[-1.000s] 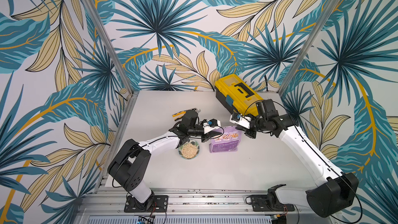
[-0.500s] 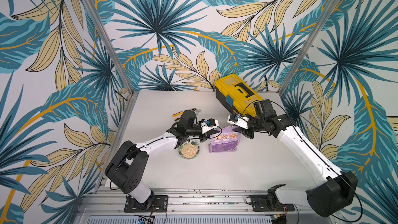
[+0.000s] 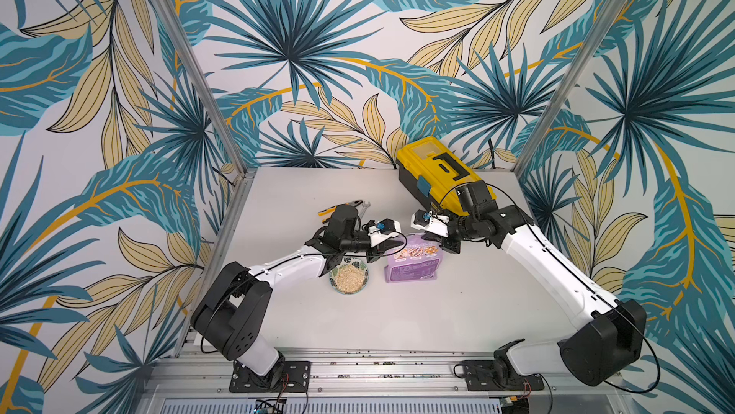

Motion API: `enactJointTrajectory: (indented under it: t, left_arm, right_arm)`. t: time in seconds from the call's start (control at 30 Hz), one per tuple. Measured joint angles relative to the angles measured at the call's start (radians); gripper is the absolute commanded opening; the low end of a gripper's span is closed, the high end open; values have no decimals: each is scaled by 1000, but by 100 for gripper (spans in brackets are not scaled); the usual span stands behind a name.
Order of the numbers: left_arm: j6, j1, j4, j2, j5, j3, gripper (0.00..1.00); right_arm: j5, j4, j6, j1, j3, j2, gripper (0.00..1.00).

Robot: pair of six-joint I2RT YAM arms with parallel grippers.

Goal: Pour the oats into the breakfast bowl
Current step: Close the oats bag at the center of the board.

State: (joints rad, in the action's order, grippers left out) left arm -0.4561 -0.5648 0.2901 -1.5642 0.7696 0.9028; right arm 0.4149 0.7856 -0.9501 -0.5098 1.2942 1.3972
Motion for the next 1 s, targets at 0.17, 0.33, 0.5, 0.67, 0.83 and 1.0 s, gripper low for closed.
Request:
enactJointTrajectory:
  t: [0.17,0.33,0.5,0.67,0.83,1.0]
  left_arm:
    - [-2,15,-3,29,0,-10,0]
    - [-1,16,1,29,3,-13,0]
    - [18,16,13,29,10,-16,0]
    - [36,14,21,27,16,-16,0]
    - [48,12,31,21,16,-16,0]
    - [61,17,51,11,4,-16,0]
  right_arm:
    - [-6,0,0,0,0,-2,2]
    - [-2,-1,8,-2,0,-2,18]
    - [11,-18,20,-23,0,-2,32]
    - [27,-33,19,-57,13,25,33]
    - [27,-47,21,-73,50,87,12]
    - [33,-41,20,-77,68,107,0]
